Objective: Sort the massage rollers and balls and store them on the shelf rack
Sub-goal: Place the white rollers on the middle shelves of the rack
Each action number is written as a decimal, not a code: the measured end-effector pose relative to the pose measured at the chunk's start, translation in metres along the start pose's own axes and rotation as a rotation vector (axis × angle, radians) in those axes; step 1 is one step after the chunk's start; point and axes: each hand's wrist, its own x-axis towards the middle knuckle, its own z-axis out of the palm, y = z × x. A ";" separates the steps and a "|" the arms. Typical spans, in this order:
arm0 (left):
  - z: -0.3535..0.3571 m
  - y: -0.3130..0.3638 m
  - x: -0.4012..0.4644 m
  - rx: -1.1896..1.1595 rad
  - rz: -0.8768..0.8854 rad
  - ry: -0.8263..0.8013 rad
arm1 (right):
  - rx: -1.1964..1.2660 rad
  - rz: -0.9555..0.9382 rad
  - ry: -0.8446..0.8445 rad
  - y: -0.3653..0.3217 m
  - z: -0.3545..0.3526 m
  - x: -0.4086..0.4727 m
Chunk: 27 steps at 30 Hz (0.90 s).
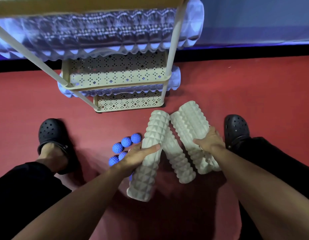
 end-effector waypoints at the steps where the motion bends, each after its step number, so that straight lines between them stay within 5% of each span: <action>1: -0.003 0.002 0.002 0.031 -0.005 -0.006 | -0.016 -0.001 0.032 0.002 0.003 0.001; 11: -0.017 0.045 -0.040 0.417 0.087 0.068 | 0.298 -0.030 0.071 -0.006 -0.021 -0.065; 16: -0.029 0.095 -0.116 0.602 0.255 0.112 | 0.401 -0.240 -0.013 -0.021 -0.070 -0.130; 21: -0.041 0.137 -0.218 0.843 0.432 0.324 | 0.411 -0.474 -0.043 -0.048 -0.128 -0.208; 27: -0.059 0.165 -0.321 1.109 0.442 0.562 | 0.322 -0.720 0.062 -0.077 -0.192 -0.303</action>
